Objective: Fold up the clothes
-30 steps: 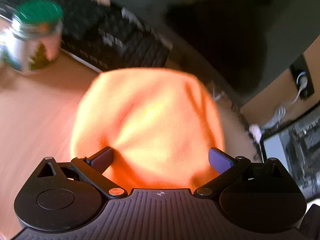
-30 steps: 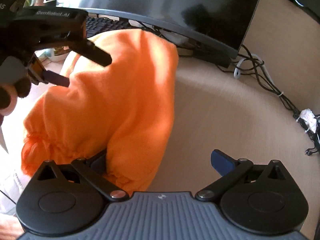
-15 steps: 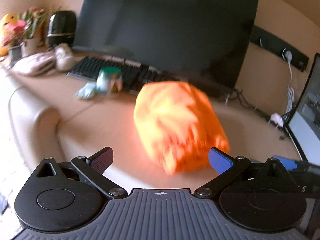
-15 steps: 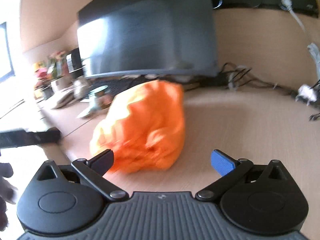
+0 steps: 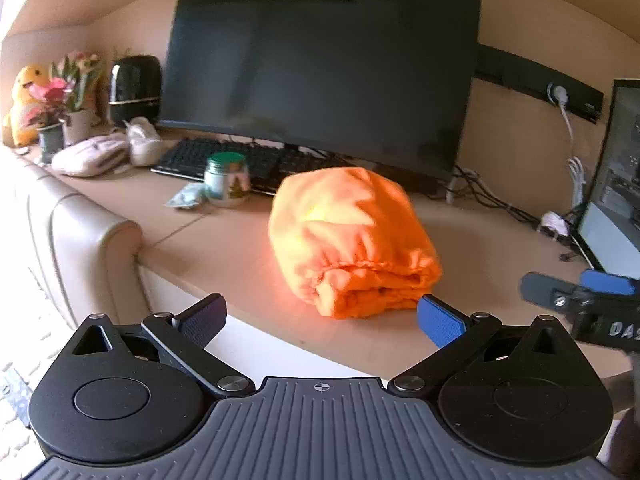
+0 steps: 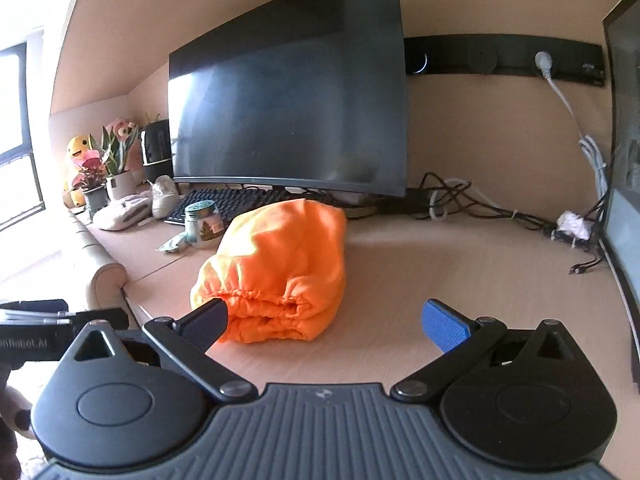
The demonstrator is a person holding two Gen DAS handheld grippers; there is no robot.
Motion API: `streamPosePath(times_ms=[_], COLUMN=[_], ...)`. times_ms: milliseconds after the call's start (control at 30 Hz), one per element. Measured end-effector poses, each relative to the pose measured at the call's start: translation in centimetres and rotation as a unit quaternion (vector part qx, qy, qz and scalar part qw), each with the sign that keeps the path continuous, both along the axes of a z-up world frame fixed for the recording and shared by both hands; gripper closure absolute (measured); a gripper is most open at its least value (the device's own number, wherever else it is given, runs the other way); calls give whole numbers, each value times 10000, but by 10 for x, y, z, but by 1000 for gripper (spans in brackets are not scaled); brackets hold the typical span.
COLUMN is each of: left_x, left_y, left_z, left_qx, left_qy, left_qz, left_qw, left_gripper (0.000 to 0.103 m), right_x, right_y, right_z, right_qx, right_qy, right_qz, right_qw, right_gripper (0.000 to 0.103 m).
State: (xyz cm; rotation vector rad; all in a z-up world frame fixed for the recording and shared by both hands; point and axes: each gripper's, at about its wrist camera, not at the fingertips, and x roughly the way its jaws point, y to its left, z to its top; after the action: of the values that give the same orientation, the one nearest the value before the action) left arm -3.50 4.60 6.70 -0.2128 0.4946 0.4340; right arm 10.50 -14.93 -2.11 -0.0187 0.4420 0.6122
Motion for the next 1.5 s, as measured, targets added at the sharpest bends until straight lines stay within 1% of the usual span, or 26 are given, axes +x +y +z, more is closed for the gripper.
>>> streamPosePath(times_ms=[133, 200, 267, 367, 467, 600, 667, 800, 967, 1133, 1333, 1500], left_x=[-3, -5, -10, -16, -18, -17, -12, -8, -7, -4, 4, 6], left_y=[-6, -7, -9, -10, -11, -11, -8, -10, -11, -11, -14, -16], left_z=[-6, -8, -9, -10, -12, -11, -12, -12, -18, -18, -21, -23], left_qx=[45, -12, 1, 32, -30, -38, -94, -26, -97, -138, -169, -207], left_qy=[151, 246, 253, 263, 272, 152, 194, 290, 378, 362, 428, 450], left_qz=[-29, 25, 102, 244, 261, 211, 204, 170, 155, 217, 122, 142], left_qw=[9999, 9997, 9996, 9994, 9993, 9997, 9996, 9994, 9991, 9990, 9989, 9987], left_gripper=[0, 0, 0, 0, 0, 0, 0, 0, 0, 0, 0, 0], right_x=[1, 1, 0, -3, -6, -7, -7, -4, 0, 3, 7, 7], right_y=[0, 2, 3, 5, 8, 9, 9, 10, 12, 12, 7, 5], right_z=[-9, -14, -16, -17, -16, -14, -14, -17, -23, -25, -27, -29], right_qx=[131, 77, 59, 44, 4, -48, -113, -173, -200, -234, -205, -192], right_qy=[116, 152, 194, 155, 68, -13, -36, 45, 141, 161, 232, 294], right_qz=[35, 48, 117, 223, 318, 375, 412, 421, 445, 510, 395, 367], right_qw=[9998, 9998, 9997, 9996, 9995, 9993, 9991, 9990, 9987, 9983, 9987, 9987], right_gripper=[0, 0, 0, 0, 0, 0, 0, 0, 0, 0, 0, 0])
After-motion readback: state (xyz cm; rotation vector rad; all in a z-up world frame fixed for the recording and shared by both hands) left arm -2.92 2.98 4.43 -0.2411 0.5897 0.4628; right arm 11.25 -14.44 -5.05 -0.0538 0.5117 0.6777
